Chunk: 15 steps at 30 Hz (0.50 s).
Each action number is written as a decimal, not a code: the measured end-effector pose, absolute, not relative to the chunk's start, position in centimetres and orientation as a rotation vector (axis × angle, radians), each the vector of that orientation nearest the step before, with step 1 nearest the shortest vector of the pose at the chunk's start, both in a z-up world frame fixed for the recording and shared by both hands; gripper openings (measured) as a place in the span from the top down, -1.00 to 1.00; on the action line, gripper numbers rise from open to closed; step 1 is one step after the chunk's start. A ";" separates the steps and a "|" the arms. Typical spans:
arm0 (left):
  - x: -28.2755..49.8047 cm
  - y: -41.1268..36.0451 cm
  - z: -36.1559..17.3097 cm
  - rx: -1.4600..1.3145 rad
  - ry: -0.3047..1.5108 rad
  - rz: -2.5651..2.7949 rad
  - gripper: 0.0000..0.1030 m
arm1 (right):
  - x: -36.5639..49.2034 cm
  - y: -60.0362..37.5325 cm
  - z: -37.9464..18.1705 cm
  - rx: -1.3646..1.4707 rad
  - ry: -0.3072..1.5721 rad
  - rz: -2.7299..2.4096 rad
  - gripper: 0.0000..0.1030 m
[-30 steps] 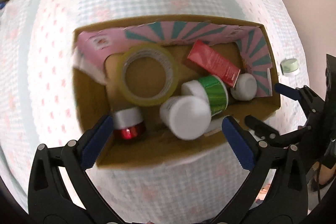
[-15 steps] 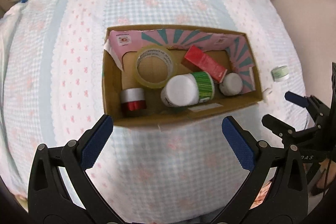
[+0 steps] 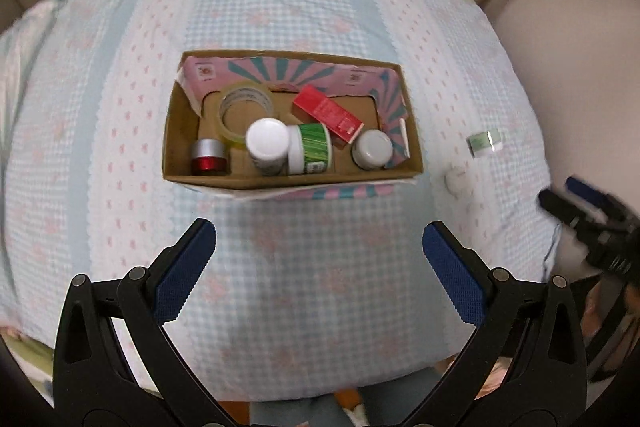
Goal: Organize rigid objects
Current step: 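Withdraw both tools from the box toward the earbud case and green jar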
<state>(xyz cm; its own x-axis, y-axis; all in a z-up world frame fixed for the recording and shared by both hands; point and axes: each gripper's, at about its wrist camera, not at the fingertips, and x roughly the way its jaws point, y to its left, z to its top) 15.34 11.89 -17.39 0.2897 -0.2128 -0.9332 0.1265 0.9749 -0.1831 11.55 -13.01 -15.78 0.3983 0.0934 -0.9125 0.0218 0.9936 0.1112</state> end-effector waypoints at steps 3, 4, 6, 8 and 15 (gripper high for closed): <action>14.5 9.2 -16.4 -0.021 1.220 -0.213 -1.00 | 10.9 -16.0 -14.8 0.128 1.136 0.001 -1.00; 14.3 8.3 -16.1 -0.008 1.207 -0.206 -1.00 | 10.8 -17.0 -14.6 0.129 1.132 -0.006 -1.00; 14.0 6.0 -15.8 -0.007 1.194 -0.201 -1.00 | 10.7 -19.3 -14.3 0.127 1.121 -0.011 -1.00; 13.8 4.2 -15.8 -0.025 1.195 -0.191 -1.00 | 10.9 -21.7 -14.2 0.114 1.123 0.005 -1.00; 13.1 -3.9 -16.3 -0.058 1.188 -0.107 -1.00 | 12.6 -27.9 -13.9 0.016 1.134 0.110 -1.00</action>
